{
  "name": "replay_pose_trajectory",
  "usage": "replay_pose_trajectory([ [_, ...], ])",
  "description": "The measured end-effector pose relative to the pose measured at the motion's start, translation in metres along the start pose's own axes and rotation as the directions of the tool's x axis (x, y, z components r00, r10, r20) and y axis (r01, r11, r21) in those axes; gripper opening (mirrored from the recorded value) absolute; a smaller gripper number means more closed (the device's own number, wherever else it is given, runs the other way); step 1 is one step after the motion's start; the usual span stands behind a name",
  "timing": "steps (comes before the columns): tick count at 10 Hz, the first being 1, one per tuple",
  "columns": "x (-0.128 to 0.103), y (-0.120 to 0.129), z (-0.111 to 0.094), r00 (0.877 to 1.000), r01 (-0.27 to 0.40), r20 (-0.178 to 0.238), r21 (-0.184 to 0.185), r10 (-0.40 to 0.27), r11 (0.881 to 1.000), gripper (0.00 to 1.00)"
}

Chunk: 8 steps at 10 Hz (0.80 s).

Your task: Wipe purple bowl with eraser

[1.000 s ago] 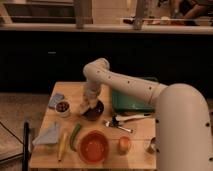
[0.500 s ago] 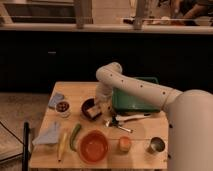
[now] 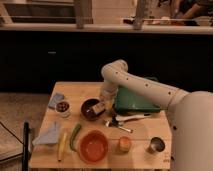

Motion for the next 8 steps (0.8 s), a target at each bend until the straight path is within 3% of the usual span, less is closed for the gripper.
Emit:
replay_pose_trajectory([
  [4, -0.002, -0.038, 0.0, 0.999, 0.03, -0.015, 0.003, -0.03, 1.0, 0.0],
  [8, -0.026, -0.063, 0.005, 0.996, 0.087, -0.001, 0.005, -0.087, 0.996, 0.0],
])
